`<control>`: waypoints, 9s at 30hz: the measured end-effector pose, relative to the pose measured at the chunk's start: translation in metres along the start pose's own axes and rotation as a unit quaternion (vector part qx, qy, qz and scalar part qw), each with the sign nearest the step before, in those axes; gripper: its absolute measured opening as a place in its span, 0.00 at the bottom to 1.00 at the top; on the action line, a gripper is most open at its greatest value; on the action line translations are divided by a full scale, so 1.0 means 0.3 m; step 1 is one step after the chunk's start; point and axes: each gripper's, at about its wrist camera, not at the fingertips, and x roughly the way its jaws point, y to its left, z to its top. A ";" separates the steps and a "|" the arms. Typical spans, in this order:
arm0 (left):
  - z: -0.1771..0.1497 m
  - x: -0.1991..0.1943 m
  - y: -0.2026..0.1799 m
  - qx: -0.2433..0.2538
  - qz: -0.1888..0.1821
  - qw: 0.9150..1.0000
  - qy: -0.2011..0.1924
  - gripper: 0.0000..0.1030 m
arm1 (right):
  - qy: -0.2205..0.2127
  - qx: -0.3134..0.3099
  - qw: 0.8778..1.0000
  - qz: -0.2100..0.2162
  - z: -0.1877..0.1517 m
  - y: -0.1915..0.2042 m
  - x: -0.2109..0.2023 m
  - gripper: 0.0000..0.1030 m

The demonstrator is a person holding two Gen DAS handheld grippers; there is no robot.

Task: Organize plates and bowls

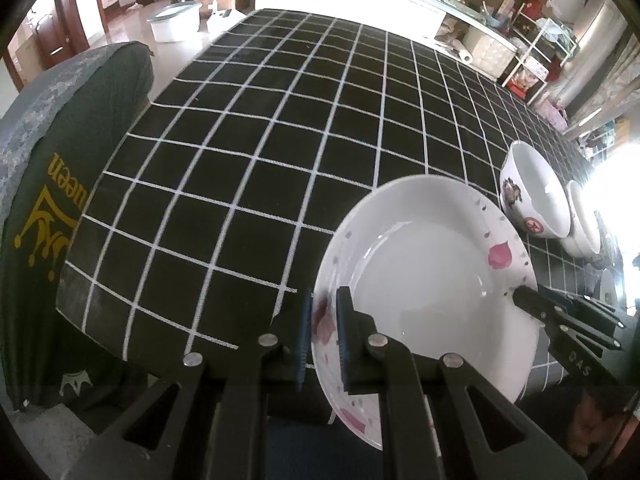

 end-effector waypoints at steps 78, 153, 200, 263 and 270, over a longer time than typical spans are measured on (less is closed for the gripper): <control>-0.214 -0.118 -1.276 0.301 -0.077 0.950 -0.002 0.16 | -0.123 0.256 0.954 -0.098 -0.472 -0.978 -0.565 0.33; -0.165 0.161 -0.715 0.149 -0.056 0.986 0.059 0.12 | 0.014 0.067 0.997 -0.040 -0.219 -0.604 -0.133 0.24; -0.039 -0.149 -0.139 0.048 -0.018 0.998 -0.020 0.12 | -0.014 -0.013 1.000 -0.010 0.013 -0.042 -0.158 0.26; -0.031 -0.157 -0.069 0.023 0.014 0.999 -0.030 0.16 | -0.051 -0.005 0.998 0.023 0.020 0.004 -0.207 0.30; -0.047 -0.285 -0.162 0.046 -0.009 0.997 -0.062 0.16 | -0.085 0.000 0.996 0.025 -0.001 -0.015 -0.327 0.31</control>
